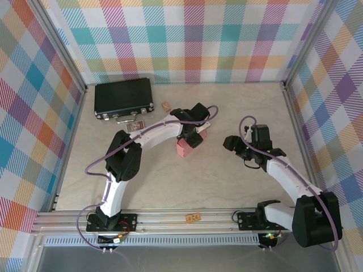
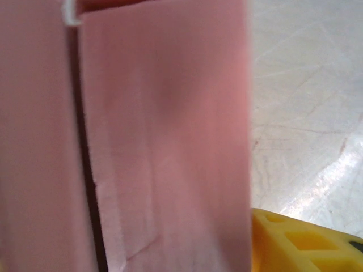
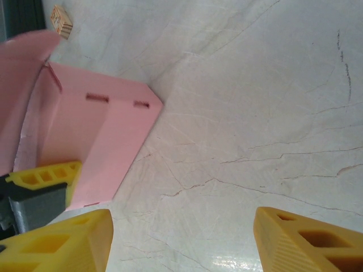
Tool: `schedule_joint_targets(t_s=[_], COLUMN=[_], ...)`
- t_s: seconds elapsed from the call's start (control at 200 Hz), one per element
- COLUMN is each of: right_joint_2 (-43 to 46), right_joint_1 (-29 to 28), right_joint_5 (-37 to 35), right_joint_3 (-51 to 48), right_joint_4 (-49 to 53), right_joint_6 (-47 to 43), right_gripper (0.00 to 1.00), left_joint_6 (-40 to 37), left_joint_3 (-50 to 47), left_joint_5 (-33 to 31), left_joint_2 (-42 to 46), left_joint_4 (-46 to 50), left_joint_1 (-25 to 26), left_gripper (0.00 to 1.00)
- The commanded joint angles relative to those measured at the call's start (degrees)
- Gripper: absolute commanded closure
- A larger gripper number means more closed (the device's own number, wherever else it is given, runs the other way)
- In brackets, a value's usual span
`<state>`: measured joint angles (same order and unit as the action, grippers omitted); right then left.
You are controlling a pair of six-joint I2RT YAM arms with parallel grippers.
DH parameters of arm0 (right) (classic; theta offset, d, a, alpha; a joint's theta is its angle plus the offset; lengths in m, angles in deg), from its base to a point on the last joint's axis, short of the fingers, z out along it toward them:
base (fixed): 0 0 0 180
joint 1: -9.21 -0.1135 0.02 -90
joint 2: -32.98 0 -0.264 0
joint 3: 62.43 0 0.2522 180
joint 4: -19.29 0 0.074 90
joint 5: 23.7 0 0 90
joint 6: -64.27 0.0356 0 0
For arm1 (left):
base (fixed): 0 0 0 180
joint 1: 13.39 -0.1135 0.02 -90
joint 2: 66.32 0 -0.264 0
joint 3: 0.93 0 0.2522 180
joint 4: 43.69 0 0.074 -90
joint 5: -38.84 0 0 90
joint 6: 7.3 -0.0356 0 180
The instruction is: Fold the paper box
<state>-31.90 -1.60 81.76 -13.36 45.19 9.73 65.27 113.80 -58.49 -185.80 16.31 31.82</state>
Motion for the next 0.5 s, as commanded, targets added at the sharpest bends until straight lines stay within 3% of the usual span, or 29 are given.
schedule_joint_targets(t_s=[0.0, 0.23, 0.495], right_joint_2=[0.4, 1.2, 2.2], right_joint_1=[0.4, 0.4, 0.5], right_joint_5=[0.5, 0.4, -0.1], right_joint_3=[-0.8, -1.2, -1.5], right_joint_4=[0.7, 1.3, 2.2], right_joint_6=[-0.6, -0.5, -0.4], right_gripper=[0.33, 0.33, 0.33], left_joint_6=[-7.4, -15.8, -31.2], left_joint_3=[-2.6, -2.8, -7.1], left_joint_5=[5.3, 13.0, 19.9], left_joint_2=[2.9, 2.9, 5.7], left_joint_4=[-2.6, -1.2, -1.6], left_joint_1=[-0.7, -2.9, -3.3], left_gripper=[0.41, 0.41, 0.40])
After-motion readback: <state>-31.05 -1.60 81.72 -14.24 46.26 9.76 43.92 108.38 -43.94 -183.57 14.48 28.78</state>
